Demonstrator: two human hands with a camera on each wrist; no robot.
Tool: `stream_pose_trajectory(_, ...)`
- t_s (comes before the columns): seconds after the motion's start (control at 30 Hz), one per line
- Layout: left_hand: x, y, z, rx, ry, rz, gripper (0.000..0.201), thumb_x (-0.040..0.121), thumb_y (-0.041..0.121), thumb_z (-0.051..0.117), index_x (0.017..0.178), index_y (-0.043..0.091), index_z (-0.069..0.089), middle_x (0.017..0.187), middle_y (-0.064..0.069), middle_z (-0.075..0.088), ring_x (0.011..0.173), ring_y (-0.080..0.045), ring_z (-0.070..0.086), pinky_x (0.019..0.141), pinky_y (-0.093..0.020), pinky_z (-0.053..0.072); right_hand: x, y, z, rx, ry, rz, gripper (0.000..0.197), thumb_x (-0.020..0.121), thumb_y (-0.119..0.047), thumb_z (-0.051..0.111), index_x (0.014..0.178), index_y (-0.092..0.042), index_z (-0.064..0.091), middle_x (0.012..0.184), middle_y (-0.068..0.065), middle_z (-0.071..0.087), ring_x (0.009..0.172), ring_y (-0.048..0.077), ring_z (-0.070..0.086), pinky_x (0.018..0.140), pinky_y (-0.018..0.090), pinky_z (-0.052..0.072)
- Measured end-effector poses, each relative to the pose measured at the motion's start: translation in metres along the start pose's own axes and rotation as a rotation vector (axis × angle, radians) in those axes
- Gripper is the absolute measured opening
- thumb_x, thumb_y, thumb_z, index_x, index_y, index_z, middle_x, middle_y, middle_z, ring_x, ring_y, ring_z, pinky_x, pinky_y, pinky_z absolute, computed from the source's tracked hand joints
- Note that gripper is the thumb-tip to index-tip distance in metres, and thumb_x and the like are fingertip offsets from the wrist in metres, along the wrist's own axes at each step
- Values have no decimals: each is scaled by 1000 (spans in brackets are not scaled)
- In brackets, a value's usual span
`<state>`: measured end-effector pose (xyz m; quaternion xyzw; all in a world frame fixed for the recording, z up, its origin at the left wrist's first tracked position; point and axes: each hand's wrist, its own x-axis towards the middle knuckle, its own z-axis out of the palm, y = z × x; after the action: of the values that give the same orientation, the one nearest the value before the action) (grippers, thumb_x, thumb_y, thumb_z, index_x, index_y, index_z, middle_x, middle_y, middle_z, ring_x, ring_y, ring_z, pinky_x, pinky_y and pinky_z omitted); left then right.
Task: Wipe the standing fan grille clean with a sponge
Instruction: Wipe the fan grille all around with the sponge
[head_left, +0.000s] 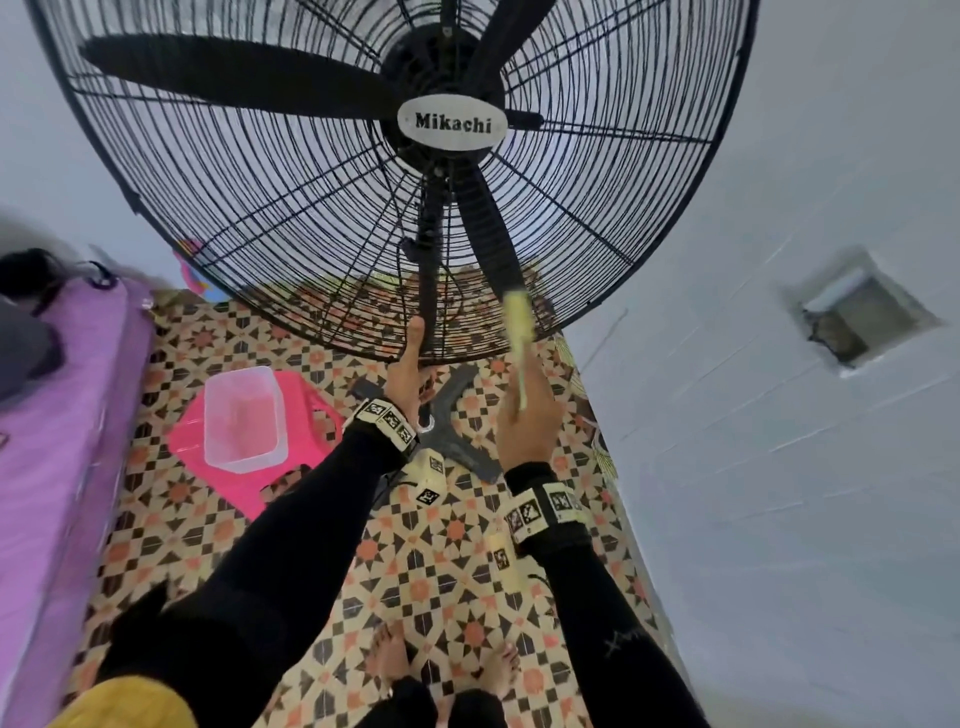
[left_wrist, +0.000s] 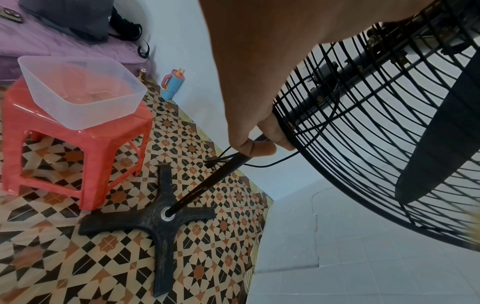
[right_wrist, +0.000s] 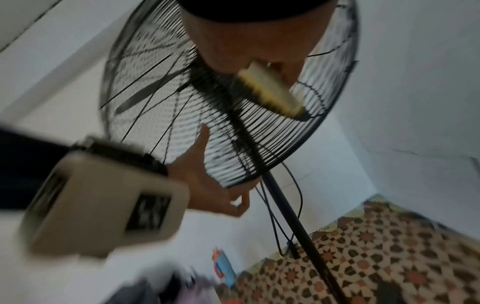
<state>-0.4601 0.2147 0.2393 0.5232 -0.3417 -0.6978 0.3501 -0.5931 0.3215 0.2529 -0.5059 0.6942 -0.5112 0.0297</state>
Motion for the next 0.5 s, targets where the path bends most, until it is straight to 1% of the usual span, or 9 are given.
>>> stream_pose_trajectory(0.07, -4, 3, 0, -21, -14, 12, 91, 63, 102, 52, 129, 40, 62, 127, 4, 74, 120, -14, 62, 76, -29, 48, 6, 1, 0, -44, 110, 111, 44, 104, -11, 52, 148, -11, 50, 140, 10, 61, 121, 17, 62, 98, 31, 55)
stream_pose_trajectory(0.17, -4, 6, 3, -12, -14, 14, 77, 64, 101, 51, 106, 39, 71, 112, 4, 76, 105, -15, 65, 76, -33, 47, -1, -5, 5, -81, -218, -40, 53, 101, -4, 54, 152, -16, 45, 138, 1, 60, 107, 17, 67, 95, 19, 53)
stream_pose_trajectory(0.23, 0, 2, 2, 2, 11, -4, 76, 63, 103, 52, 77, 33, 77, 95, -5, 65, 85, -17, 56, 70, -34, 41, -6, -5, -1, -120, -437, -220, 57, 99, -1, 54, 152, -18, 44, 140, 7, 61, 103, 23, 69, 92, 34, 58)
stream_pose_trajectory(0.27, 3, 0, 0, -1, 15, -12, 77, 62, 104, 53, 68, 30, 73, 98, -7, 59, 82, -20, 51, 66, -33, 38, -2, -4, -5, -135, -423, -247, 58, 98, -2, 54, 153, -19, 43, 139, 10, 62, 101, 25, 70, 88, 39, 60)
stream_pose_trajectory(0.3, 3, -2, -1, -6, 6, -14, 74, 61, 104, 54, 67, 31, 64, 104, -7, 55, 82, -25, 48, 64, -32, 34, 4, -4, -9, -140, -330, -217, 57, 99, -5, 54, 153, -20, 42, 135, 11, 64, 94, 23, 71, 81, 36, 61)
stream_pose_trajectory(0.37, 2, 0, -1, -27, -9, -26, 74, 59, 103, 57, 75, 31, 53, 111, -6, 52, 93, -26, 46, 63, -32, 30, 19, -12, -13, -127, -68, -67, 51, 102, -9, 53, 151, -17, 44, 118, 10, 71, 79, 13, 65, 70, 16, 53)
stream_pose_trajectory(0.4, 0, 2, 0, -44, -9, -27, 74, 59, 103, 58, 78, 31, 53, 110, -5, 53, 93, -25, 46, 63, -32, 30, 26, -17, -12, -124, 4, 3, 49, 103, -10, 53, 151, -14, 45, 113, 10, 72, 79, 9, 63, 71, 11, 49)
stream_pose_trajectory(0.43, -2, 4, 1, -60, -6, -18, 74, 59, 102, 59, 82, 32, 58, 107, -6, 58, 91, -24, 46, 64, -32, 31, 29, -22, -8, -120, -9, 39, 50, 103, -12, 53, 152, -14, 44, 109, 9, 72, 78, 10, 62, 74, 12, 49)
stream_pose_trajectory(0.5, -2, 5, 3, -66, 9, -9, 81, 57, 101, 58, 95, 30, 66, 106, -7, 66, 90, -21, 49, 67, -32, 36, 26, -32, 2, -95, -188, -13, 53, 103, -13, 51, 154, -17, 40, 86, 6, 64, 67, 12, 53, 68, 26, 55)
